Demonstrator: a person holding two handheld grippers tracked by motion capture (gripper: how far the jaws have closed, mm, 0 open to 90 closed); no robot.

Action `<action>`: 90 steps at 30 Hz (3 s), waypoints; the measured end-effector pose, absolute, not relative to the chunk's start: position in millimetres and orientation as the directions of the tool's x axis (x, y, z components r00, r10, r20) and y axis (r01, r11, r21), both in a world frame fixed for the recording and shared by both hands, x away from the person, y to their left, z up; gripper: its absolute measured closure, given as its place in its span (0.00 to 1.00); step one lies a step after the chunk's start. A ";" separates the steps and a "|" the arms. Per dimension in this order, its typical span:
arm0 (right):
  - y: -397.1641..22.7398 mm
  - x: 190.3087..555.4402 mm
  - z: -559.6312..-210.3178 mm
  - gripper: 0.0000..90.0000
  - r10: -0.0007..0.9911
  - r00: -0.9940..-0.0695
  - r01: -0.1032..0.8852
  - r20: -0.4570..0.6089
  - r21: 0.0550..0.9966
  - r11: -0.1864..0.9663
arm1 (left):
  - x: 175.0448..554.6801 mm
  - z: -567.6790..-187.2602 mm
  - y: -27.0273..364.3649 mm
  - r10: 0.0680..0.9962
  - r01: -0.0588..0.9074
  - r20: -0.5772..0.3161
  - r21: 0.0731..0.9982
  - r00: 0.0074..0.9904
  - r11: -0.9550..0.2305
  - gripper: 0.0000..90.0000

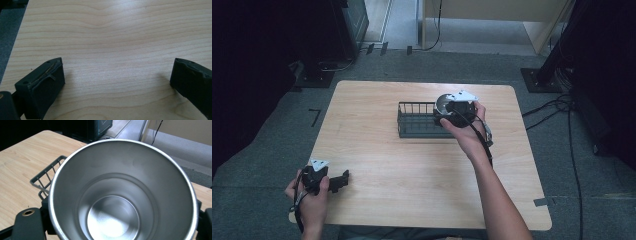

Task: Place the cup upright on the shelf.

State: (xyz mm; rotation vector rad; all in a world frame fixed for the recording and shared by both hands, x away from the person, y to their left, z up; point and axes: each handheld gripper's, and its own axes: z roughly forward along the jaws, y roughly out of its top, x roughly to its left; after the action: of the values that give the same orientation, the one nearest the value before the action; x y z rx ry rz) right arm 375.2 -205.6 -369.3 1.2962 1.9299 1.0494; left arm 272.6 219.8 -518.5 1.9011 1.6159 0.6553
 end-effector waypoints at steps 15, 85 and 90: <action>-200.5 408.3 -383.3 0.20 0.944 -0.326 0.506 -0.045 0.835 0.215 | 272.5 -518.5 219.8 0.988 0.717 0.011 0.686 0.156 -0.121 0.00; -216.9 416.9 -411.3 0.00 0.937 -0.338 0.597 0.083 0.789 0.146 | 272.5 -518.5 219.8 0.988 0.717 0.012 0.686 0.156 -0.121 0.00; -226.4 408.5 -409.1 0.00 0.940 -0.331 0.590 0.084 0.796 0.136 | 272.5 -518.5 219.8 0.988 0.717 0.012 0.686 0.156 -0.122 0.00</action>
State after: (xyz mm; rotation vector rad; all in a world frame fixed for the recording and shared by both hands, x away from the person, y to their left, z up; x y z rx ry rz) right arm 408.5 -226.4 -409.1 1.4665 1.9812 1.0628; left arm 272.5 219.8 -518.5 1.9010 1.6163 0.6550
